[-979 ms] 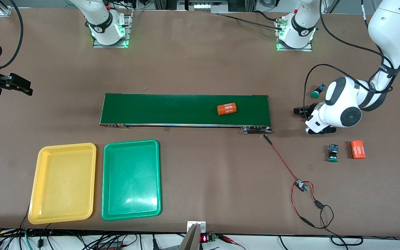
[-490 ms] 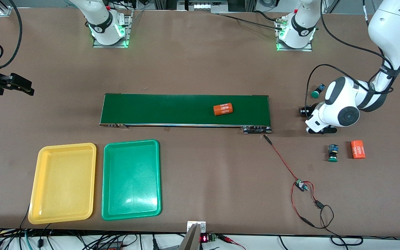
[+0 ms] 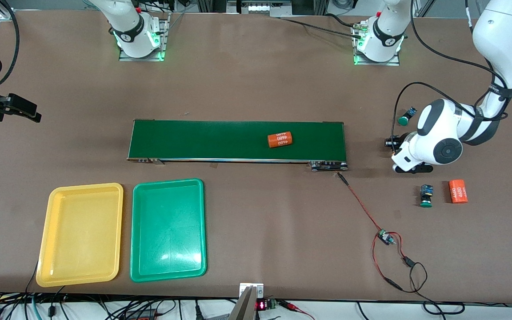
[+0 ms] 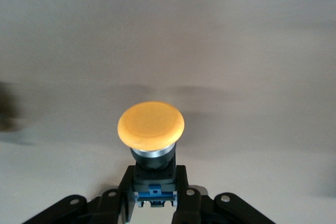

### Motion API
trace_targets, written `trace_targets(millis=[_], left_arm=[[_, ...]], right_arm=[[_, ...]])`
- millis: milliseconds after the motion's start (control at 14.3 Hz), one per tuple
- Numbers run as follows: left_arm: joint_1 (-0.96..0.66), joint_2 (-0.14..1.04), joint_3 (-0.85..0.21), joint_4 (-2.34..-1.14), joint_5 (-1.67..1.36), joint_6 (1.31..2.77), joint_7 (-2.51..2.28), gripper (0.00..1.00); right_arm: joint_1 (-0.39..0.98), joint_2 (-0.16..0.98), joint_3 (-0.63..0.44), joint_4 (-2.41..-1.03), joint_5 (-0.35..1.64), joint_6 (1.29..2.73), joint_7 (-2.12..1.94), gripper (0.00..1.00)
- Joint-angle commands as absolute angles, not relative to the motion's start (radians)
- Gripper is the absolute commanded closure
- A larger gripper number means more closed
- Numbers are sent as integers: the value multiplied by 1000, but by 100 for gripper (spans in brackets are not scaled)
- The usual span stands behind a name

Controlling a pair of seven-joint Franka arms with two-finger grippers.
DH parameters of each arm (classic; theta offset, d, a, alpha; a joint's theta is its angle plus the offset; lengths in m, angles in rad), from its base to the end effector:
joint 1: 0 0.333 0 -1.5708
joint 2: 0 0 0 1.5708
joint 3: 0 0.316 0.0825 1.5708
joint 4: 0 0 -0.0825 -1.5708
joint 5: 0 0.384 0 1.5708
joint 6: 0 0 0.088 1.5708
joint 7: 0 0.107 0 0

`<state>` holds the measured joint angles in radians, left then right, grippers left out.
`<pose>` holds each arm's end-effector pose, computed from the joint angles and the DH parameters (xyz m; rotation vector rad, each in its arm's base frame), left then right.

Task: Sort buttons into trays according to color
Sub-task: 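Place the yellow-capped button on the conveyor with the left gripper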

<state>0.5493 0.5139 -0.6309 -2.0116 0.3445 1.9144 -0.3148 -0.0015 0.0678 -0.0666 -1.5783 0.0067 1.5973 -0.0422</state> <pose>0.5426 -0.0213 0.2107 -2.9767 -0.0306 0.7212 0.5743 -0.0372 0.5850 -3.1355 0.0411 0.0760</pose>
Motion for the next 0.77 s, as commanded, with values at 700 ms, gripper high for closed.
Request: trace_targets(millis=[700], left_arm=[[289, 610, -854, -1809, 172, 1821, -684, 77]], right_arm=[[-11, 34, -63, -1592, 25, 1528, 8, 0]])
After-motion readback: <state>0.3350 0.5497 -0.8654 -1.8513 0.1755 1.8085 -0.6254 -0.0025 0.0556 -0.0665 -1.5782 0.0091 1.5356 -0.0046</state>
